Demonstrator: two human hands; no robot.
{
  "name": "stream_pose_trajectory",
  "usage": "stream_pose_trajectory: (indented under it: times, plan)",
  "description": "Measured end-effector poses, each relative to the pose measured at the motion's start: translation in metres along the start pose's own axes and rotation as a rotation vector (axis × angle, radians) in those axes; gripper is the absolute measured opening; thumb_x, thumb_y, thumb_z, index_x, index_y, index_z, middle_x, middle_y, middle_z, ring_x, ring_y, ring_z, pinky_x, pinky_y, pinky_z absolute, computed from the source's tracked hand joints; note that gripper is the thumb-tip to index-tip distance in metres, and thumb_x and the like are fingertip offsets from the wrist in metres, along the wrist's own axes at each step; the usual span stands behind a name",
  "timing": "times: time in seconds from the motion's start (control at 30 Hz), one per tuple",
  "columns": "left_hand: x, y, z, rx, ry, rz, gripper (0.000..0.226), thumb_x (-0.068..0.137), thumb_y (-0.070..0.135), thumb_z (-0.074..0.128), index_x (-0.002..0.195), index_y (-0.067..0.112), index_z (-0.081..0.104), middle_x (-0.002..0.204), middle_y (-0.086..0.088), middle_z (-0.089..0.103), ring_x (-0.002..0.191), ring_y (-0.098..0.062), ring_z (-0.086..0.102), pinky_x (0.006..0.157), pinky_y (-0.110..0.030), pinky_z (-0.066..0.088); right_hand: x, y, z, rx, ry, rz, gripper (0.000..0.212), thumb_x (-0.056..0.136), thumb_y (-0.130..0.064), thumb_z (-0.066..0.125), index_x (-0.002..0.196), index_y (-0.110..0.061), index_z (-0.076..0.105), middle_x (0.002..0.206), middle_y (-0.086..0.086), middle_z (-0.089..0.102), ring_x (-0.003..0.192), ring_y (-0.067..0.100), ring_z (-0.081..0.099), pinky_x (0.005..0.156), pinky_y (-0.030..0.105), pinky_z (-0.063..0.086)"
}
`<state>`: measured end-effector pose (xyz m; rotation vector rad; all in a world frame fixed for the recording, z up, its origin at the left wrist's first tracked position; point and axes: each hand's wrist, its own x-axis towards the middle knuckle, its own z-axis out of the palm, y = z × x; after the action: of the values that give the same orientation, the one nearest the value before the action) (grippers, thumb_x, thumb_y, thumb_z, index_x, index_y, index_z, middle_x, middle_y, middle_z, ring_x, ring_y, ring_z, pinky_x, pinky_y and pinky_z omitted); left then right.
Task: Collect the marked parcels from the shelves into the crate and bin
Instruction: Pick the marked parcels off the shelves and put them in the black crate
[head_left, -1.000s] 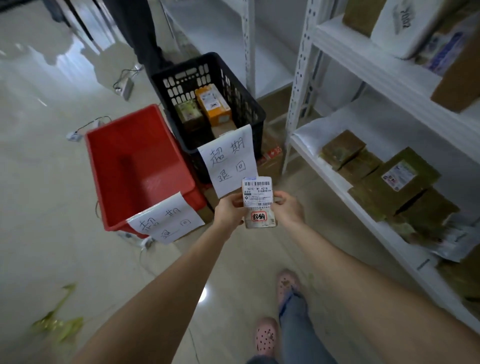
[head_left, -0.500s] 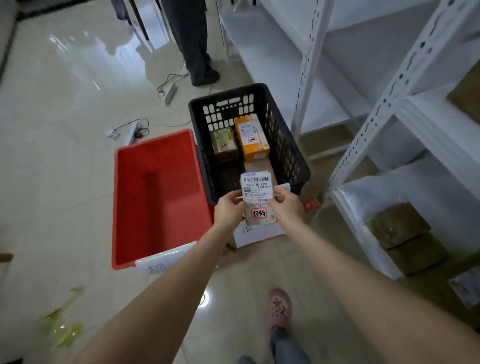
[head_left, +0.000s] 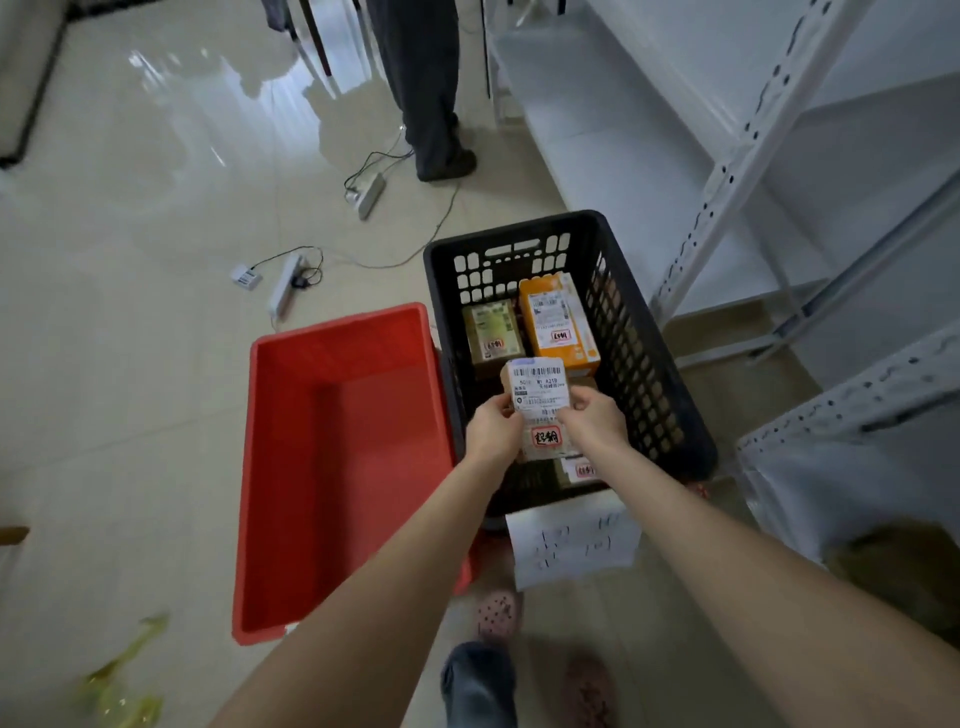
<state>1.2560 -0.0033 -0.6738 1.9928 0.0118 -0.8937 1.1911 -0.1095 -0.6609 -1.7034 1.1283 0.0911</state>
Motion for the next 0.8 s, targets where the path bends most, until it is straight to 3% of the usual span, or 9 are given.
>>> stream_pose_trajectory:
  times: [0.13, 0.23, 0.3, 0.43, 0.63, 0.8]
  plan:
    - [0.054, -0.003, 0.019, 0.033, -0.073, -0.079, 0.037, 0.092, 0.013, 0.044, 0.127, 0.015, 0.058, 0.117, -0.007, 0.067, 0.100, -0.023, 0.067, 0.083, -0.040, 0.057, 0.050, 0.005, 0.010, -0.020, 0.007, 0.146, 0.030, 0.091, -0.014, 0.057, 0.120, -0.017, 0.063, 0.116, 0.005, 0.067, 0.092, 0.020, 0.064, 0.075, 0.032, 0.052]
    - [0.087, -0.015, 0.033, 0.069, -0.083, -0.221, 0.033, 0.093, 0.015, 0.043, 0.122, 0.010, 0.059, 0.116, -0.010, 0.067, 0.101, -0.028, 0.066, 0.086, -0.042, 0.055, 0.079, 0.015, 0.019, -0.032, -0.057, 0.212, 0.028, 0.092, -0.010, 0.055, 0.117, -0.016, 0.065, 0.114, 0.006, 0.068, 0.081, 0.017, 0.062, 0.059, 0.023, 0.047]
    - [0.110, -0.024, 0.040, 0.054, -0.068, -0.293, 0.033, 0.094, 0.017, 0.042, 0.121, 0.007, 0.058, 0.116, -0.013, 0.065, 0.103, -0.030, 0.064, 0.089, -0.044, 0.054, 0.098, 0.021, 0.027, -0.015, -0.094, 0.237, 0.029, 0.094, -0.005, 0.051, 0.117, -0.012, 0.066, 0.115, 0.006, 0.067, 0.087, 0.018, 0.063, 0.051, 0.016, 0.043]
    - [0.150, -0.042, 0.049, 0.005, 0.026, -0.327, 0.039, 0.098, 0.026, 0.038, 0.119, 0.001, 0.060, 0.115, -0.019, 0.065, 0.104, -0.035, 0.063, 0.091, -0.046, 0.052, 0.140, 0.037, 0.051, -0.033, -0.182, 0.242, 0.033, 0.095, -0.008, 0.048, 0.122, -0.017, 0.064, 0.121, 0.005, 0.066, 0.104, 0.021, 0.063, 0.082, 0.030, 0.052]
    - [0.189, -0.068, 0.057, -0.102, 0.103, -0.410, 0.043, 0.099, 0.038, 0.034, 0.124, 0.008, 0.054, 0.114, -0.015, 0.066, 0.102, -0.034, 0.064, 0.094, -0.046, 0.051, 0.178, 0.059, 0.085, -0.065, -0.326, 0.238, 0.040, 0.094, -0.009, 0.044, 0.129, -0.021, 0.059, 0.120, 0.003, 0.067, 0.105, 0.020, 0.063, 0.091, 0.035, 0.052]
    - [0.206, -0.084, 0.059, -0.101, 0.093, -0.475, 0.039, 0.096, 0.037, 0.047, 0.125, 0.011, 0.052, 0.113, -0.011, 0.065, 0.102, -0.030, 0.064, 0.094, -0.045, 0.051, 0.192, 0.074, 0.104, -0.094, -0.401, 0.231, 0.051, 0.095, -0.010, 0.047, 0.145, -0.018, 0.041, 0.141, 0.005, 0.051, 0.124, 0.024, 0.051, 0.098, 0.031, 0.043]
